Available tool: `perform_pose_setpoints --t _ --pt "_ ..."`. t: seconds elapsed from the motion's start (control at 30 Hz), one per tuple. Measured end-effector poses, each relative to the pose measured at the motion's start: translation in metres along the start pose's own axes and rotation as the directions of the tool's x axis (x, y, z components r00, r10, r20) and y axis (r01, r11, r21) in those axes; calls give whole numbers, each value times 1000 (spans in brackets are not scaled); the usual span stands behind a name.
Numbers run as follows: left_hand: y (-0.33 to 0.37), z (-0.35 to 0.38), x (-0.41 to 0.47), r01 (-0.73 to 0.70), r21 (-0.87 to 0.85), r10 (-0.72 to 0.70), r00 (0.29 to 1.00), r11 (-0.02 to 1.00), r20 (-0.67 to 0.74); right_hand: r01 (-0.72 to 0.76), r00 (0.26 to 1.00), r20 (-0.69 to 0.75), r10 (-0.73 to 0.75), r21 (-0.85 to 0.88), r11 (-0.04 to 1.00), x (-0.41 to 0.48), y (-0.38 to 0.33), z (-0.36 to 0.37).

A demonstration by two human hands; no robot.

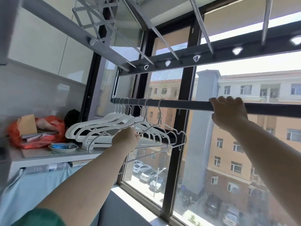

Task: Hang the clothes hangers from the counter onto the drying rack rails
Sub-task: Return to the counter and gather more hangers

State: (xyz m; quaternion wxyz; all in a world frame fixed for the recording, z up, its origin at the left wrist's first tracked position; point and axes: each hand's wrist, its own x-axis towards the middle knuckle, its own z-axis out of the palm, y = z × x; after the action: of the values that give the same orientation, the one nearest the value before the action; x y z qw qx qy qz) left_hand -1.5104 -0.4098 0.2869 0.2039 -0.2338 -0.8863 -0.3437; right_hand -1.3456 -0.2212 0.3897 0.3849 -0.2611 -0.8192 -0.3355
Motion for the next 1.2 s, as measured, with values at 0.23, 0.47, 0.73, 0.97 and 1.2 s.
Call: perform_pose_setpoints --t 0.23,0.47,0.73,0.97,1.2 --pt "2 -4 -5 -4 70 6 1000 998 -25 9 999 31 -10 36 999 -6 -2 -4" --pt "7 -15 -17 -102 50 110 978 994 -178 9 1000 10 -10 102 995 -26 -2 -12" --pt "19 -30 -64 -356 -37 338 912 934 -232 -31 999 16 29 167 986 -62 -9 -47" --pt "11 -14 -132 -453 -155 472 874 878 116 -78 967 254 -10 333 940 -152 -25 -46" --pt "46 22 -194 -477 -329 573 750 815 330 -393 745 651 144 253 884 -274 24 -62"
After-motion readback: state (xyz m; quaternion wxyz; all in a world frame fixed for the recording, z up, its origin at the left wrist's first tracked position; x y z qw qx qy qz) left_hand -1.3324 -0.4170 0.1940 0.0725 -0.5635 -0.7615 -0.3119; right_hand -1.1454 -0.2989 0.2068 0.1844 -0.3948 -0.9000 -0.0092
